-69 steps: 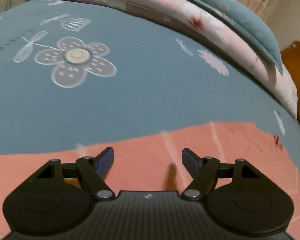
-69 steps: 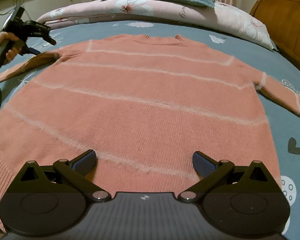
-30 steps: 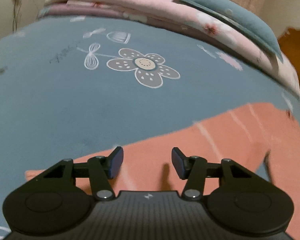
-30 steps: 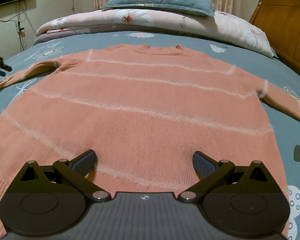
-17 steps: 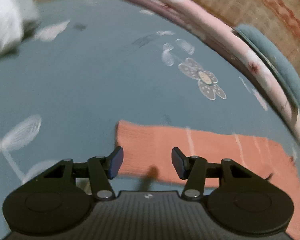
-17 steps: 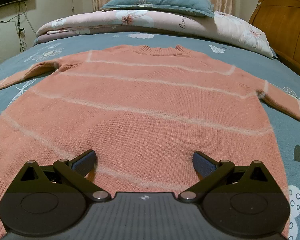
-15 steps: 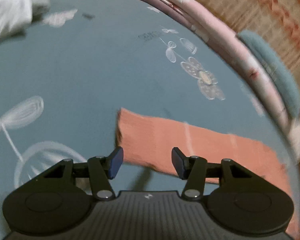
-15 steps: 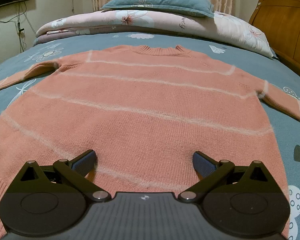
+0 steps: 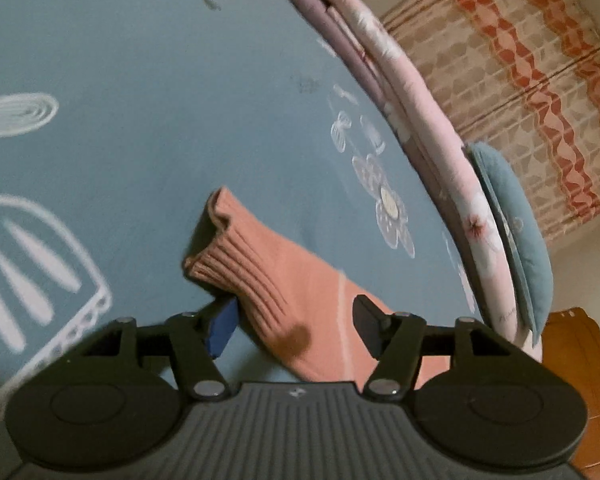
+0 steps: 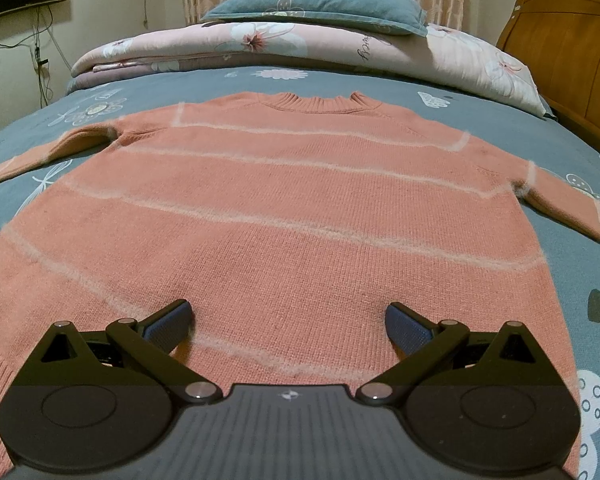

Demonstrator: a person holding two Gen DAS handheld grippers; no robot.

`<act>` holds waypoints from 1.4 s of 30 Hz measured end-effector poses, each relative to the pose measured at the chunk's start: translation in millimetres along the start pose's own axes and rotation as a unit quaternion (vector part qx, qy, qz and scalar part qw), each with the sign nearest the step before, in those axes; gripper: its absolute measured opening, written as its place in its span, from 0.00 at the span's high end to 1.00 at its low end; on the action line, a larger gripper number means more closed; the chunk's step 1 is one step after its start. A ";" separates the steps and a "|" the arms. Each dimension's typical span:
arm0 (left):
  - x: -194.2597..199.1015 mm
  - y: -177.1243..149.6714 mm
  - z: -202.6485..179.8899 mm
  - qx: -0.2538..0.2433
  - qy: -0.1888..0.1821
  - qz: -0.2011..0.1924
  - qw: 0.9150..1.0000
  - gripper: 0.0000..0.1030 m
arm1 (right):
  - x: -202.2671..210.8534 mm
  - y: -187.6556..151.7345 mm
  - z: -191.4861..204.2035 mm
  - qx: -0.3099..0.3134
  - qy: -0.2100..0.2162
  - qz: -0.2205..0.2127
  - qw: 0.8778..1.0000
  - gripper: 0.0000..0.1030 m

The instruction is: Fold clothes

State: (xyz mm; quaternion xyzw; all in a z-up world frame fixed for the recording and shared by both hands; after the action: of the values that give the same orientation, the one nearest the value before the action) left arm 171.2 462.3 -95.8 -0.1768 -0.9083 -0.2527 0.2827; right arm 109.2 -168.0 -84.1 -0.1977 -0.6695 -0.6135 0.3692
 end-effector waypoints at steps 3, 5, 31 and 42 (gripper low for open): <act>-8.9 5.3 -3.7 -0.005 0.004 -0.018 1.000 0.39 | -0.1 0.1 -0.3 0.000 0.000 0.000 1.000 0.00; -13.9 8.0 -7.6 -0.009 0.008 -0.022 1.000 0.41 | -0.3 0.3 -0.3 0.000 0.000 -0.001 1.000 0.00; -23.9 41.4 -69.4 -0.171 0.152 -0.043 0.972 0.75 | 0.1 0.3 0.9 0.001 -0.001 -0.002 1.000 0.00; 23.5 54.8 -34.6 -0.098 0.150 -0.076 0.981 0.50 | -0.4 0.3 -0.2 0.001 -0.001 -0.002 1.000 0.00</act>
State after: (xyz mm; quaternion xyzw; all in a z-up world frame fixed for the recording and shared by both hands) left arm 193.0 491.5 -37.3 -0.0946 -0.8373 -0.3846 0.3769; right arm 109.8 -168.1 -84.2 -0.1968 -0.6711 -0.6132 0.3673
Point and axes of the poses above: each gripper's, at about its wrist camera, not at the fingertips, and x roughly against the way its jaws point, z to its left, y to its top, the point moved 1 cm from there along -x, roughly the way its jaws point, and after that the axes turned 8 degrees about z, right-handed, at the moved point
